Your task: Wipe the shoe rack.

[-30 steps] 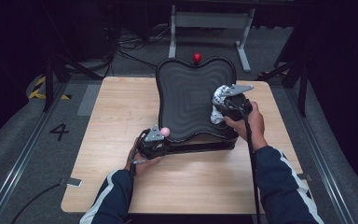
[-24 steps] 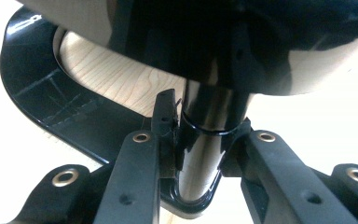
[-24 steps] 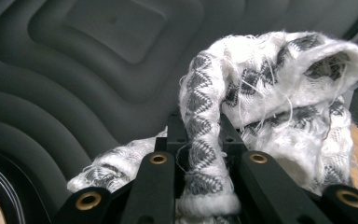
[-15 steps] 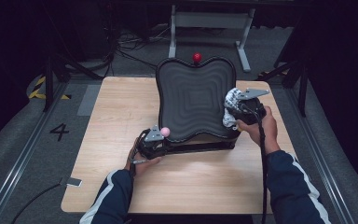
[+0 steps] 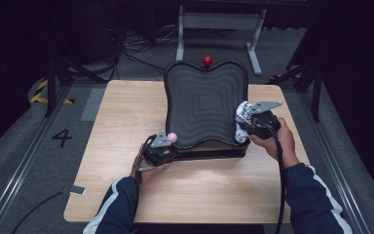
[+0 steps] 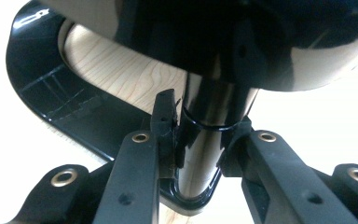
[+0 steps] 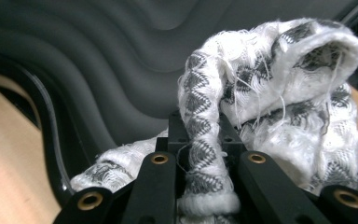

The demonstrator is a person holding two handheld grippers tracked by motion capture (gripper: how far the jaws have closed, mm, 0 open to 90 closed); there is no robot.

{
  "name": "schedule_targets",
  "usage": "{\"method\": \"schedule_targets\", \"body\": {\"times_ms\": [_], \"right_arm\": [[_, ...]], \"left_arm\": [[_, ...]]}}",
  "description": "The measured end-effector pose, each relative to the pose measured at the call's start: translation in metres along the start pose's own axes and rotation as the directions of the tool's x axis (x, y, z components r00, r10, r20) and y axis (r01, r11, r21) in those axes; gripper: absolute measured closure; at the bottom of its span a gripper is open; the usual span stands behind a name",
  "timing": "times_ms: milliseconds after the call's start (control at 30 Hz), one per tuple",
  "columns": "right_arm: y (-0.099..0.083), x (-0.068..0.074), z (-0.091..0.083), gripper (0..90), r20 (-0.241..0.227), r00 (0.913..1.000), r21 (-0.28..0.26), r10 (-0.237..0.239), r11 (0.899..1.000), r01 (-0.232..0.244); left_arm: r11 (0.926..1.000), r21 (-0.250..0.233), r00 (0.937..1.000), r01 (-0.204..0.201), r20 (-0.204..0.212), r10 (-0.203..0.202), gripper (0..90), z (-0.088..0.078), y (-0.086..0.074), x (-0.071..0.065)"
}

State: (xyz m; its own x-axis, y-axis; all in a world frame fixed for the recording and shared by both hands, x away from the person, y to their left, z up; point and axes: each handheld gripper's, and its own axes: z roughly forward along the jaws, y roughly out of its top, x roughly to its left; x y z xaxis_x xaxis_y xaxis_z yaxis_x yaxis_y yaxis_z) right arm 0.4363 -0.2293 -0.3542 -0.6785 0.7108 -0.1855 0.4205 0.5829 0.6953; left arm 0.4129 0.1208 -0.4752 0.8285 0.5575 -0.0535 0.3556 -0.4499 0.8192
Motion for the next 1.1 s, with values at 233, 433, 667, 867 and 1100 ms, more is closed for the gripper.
{"method": "schedule_targets", "body": {"times_ms": [233,433,667,867,1100], "right_arm": [[0.006,0.002,0.0,80.8,-0.001,1.0,0.019,-0.007,1.0,0.007],[0.021,0.0,0.007,80.4,0.019,0.9998,-0.022,0.008,1.0,-0.008],[0.048,0.015,0.023,80.3,-0.007,0.9988,-0.032,-0.047,0.998,0.047],[0.069,0.038,0.038,80.2,-0.057,0.9955,-0.054,-0.076,0.996,0.072],[0.088,0.06,0.053,79.9,-0.103,0.9876,-0.085,-0.118,0.99,0.109]], "left_arm": [[0.9999,-0.006,0.9999,0.013,0.008,-0.013,73.4,0.0,-0.001,0.001],[0.9997,-0.005,0.9985,0.025,0.048,-0.025,73.1,0.001,-0.002,0.005],[0.9998,0.0,0.9987,0.021,0.048,-0.021,73.1,0.001,-0.002,0.005],[0.9997,-0.001,0.9987,0.023,0.046,-0.023,73.1,0.001,-0.002,0.005],[0.9997,-0.005,0.9988,0.024,0.042,-0.024,73.1,0.001,-0.002,0.004]]}}
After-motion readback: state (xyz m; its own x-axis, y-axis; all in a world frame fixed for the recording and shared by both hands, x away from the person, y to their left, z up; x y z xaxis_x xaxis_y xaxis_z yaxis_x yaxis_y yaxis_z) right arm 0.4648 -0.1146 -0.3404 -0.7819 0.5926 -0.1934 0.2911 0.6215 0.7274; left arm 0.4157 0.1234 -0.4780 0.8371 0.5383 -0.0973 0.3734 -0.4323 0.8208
